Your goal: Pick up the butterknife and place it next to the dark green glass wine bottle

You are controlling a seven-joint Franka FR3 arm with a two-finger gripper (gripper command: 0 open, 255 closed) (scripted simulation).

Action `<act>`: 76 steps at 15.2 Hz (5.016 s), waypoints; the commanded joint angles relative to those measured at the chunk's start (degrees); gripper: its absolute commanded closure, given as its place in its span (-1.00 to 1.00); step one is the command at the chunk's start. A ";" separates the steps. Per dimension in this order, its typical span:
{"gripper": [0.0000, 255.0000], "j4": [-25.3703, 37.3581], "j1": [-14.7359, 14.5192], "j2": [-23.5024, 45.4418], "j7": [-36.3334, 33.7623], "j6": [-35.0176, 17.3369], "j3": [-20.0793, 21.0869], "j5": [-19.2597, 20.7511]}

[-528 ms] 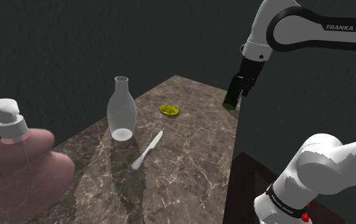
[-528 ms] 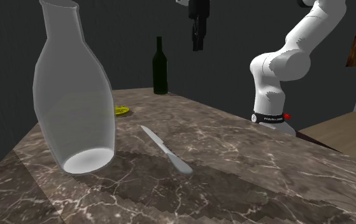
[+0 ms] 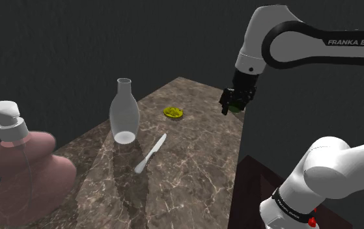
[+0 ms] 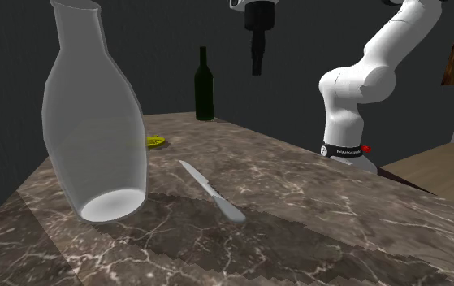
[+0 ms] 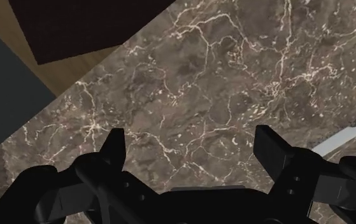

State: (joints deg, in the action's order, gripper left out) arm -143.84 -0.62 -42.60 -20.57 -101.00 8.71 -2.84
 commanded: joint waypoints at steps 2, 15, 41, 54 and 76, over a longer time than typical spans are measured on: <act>-1.00 -0.85 -0.03 2.06 -9.90 -3.23 5.42 -3.14; -1.00 9.48 6.73 25.80 -52.00 -17.31 27.72 -3.57; 1.00 23.87 6.92 56.08 -88.85 -24.54 32.77 19.47; 1.00 25.19 7.69 53.46 -86.94 -21.47 33.63 16.93; 1.00 35.00 9.23 45.54 -81.07 -6.45 34.73 9.75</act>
State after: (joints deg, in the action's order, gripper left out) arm -109.41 8.56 3.20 -101.86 -108.21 43.45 7.13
